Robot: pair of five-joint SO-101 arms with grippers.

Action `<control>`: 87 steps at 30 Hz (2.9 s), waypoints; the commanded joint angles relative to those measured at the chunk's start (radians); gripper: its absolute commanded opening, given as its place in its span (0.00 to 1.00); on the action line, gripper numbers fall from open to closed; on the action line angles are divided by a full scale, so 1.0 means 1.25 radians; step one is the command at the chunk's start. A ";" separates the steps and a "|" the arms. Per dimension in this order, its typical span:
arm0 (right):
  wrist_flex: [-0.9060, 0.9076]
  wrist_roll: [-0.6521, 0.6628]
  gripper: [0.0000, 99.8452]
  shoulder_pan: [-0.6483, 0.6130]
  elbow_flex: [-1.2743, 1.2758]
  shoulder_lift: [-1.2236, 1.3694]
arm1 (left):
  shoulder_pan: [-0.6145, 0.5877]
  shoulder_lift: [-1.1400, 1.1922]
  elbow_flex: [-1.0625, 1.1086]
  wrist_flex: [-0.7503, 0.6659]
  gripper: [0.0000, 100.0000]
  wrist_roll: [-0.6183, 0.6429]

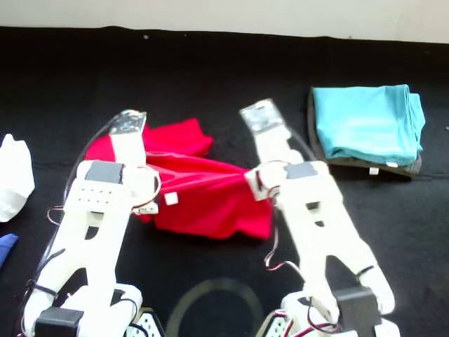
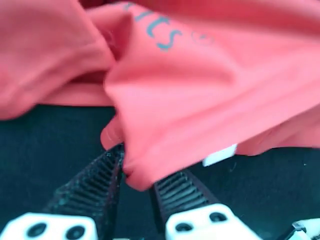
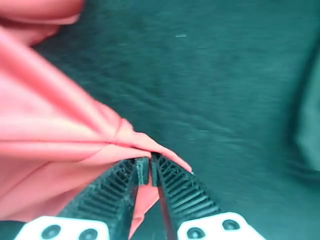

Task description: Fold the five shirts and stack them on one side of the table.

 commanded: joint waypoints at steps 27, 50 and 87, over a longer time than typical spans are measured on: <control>-0.003 0.106 0.01 0.168 0.055 -0.195 | -0.060 -0.008 -0.021 0.166 0.01 -0.462; 0.126 -0.104 0.28 0.058 0.031 -0.193 | -0.055 -0.003 0.106 0.027 0.20 -0.409; 0.144 -0.211 0.28 0.058 0.024 -0.192 | -0.112 -0.009 -0.129 0.096 0.01 -0.255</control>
